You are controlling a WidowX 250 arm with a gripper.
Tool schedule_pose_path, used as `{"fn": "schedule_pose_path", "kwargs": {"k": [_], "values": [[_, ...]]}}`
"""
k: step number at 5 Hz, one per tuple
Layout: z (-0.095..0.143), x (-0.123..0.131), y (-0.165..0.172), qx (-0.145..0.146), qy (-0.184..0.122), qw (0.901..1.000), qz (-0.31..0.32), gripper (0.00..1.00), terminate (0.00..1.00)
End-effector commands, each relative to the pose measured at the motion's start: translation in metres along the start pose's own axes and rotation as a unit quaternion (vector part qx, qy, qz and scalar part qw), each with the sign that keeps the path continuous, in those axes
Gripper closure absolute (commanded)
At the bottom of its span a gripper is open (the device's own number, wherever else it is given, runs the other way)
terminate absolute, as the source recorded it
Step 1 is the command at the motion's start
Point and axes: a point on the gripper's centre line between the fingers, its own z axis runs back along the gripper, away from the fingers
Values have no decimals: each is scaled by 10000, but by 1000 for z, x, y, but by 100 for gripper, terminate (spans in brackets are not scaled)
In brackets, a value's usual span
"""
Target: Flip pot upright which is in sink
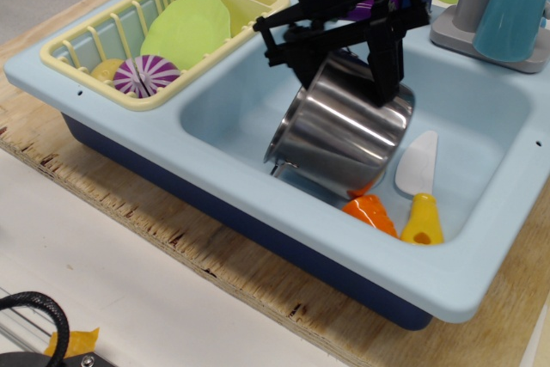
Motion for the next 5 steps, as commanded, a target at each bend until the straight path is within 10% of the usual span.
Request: {"fn": "schedule_pose_path", "kwargs": {"k": [1, 2, 3, 4, 5], "values": [[1, -5, -15, 126, -468, 9970, -610, 100, 0], [1, 0, -25, 933, -728, 9853, -1229, 100, 0], [-3, 8, -32, 1253, -935, 9693, -1897, 0, 0], [-11, 13, -33, 1108, -697, 9692, -2085, 0, 0], [-11, 13, -33, 1108, -697, 9692, -2085, 0, 100]]}}
